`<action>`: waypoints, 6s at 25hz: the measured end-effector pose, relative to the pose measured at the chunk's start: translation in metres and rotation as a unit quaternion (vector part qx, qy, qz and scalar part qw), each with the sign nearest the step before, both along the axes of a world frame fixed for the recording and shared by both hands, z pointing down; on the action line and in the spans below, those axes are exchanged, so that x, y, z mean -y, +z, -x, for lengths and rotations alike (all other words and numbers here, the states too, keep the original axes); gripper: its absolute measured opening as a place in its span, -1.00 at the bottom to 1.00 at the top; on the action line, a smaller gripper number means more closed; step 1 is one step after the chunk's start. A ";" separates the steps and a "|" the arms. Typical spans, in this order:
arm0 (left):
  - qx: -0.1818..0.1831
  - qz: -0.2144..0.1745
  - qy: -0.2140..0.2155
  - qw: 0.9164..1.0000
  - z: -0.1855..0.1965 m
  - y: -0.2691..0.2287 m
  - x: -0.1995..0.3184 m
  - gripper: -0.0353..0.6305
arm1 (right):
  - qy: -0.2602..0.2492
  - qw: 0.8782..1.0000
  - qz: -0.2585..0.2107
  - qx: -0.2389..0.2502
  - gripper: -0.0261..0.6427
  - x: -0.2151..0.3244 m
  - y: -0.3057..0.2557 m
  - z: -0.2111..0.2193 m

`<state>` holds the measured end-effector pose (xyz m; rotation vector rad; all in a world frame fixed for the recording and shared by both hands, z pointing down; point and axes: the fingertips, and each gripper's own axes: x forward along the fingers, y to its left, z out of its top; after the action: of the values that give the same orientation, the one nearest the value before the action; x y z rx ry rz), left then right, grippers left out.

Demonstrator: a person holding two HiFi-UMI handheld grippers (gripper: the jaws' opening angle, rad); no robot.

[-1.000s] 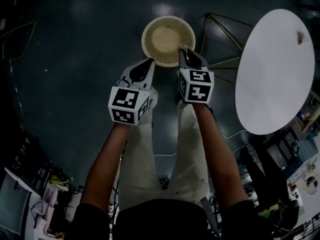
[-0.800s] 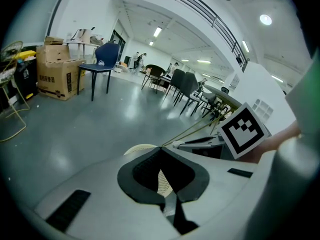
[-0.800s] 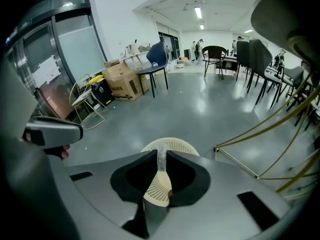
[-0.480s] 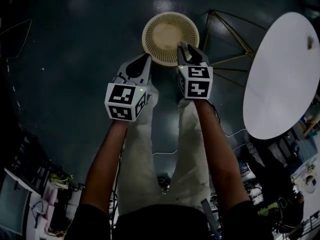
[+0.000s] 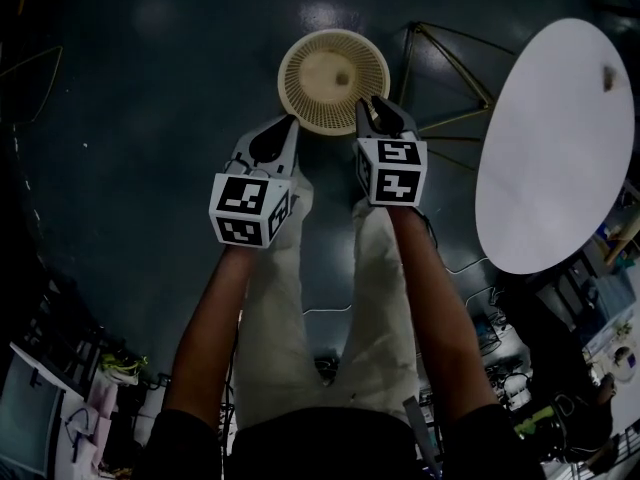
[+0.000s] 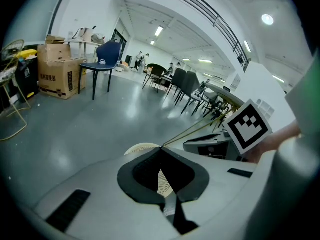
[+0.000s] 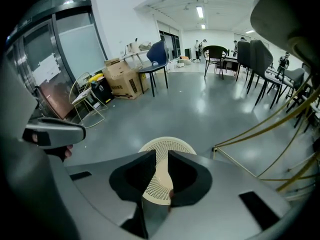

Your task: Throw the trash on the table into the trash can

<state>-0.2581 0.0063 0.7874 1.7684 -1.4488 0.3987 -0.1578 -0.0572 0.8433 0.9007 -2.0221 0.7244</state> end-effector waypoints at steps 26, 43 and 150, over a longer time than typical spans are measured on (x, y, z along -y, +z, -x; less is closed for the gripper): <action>-0.013 -0.065 0.005 0.998 -0.065 -0.207 0.058 -0.87 | 0.005 0.998 -0.029 0.052 -0.85 0.015 -0.219 -0.051; -0.023 -0.112 0.100 0.988 -0.191 -0.318 0.127 -0.87 | 0.118 0.989 -0.041 0.073 -0.85 0.075 -0.308 -0.182; 0.015 -0.035 -0.015 0.999 -0.107 -0.220 0.065 -0.87 | -0.050 0.995 -0.082 0.042 -0.85 0.037 -0.249 -0.062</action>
<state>-0.1515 -0.0583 0.5677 1.8017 -1.5245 0.3631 -0.0961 -0.0940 0.5940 0.8677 -2.2095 0.5566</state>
